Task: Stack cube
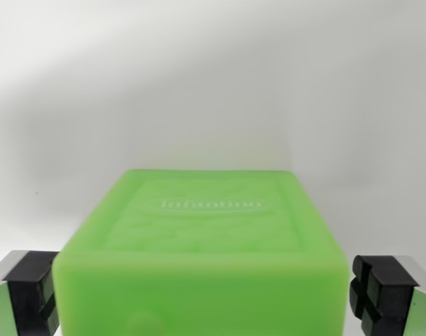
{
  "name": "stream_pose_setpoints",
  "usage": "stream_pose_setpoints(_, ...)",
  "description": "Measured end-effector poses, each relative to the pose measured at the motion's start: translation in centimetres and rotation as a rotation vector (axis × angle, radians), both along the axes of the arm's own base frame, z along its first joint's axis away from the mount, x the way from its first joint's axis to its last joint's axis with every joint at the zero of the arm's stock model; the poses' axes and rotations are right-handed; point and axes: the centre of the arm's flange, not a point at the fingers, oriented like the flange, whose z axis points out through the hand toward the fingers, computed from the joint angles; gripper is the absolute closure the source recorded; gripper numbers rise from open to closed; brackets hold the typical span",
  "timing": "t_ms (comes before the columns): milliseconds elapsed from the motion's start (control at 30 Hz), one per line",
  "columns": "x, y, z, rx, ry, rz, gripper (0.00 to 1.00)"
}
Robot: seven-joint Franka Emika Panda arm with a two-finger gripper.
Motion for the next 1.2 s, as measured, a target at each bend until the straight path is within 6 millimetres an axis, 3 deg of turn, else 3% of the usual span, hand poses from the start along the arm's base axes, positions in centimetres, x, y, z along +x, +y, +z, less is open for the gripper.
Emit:
stream_pose_setpoints(33, 0.01, 0.0, -0.08, 0.0, 0.0, 0.0, 0.0)
stream_pose_setpoints(67, 0.01, 0.0, -0.12, 0.0, 0.0, 0.0, 1.0)
stream_pose_setpoints(1200, 0.05, 0.01, -0.09, 0.0, -0.001, 0.0, 1.0)
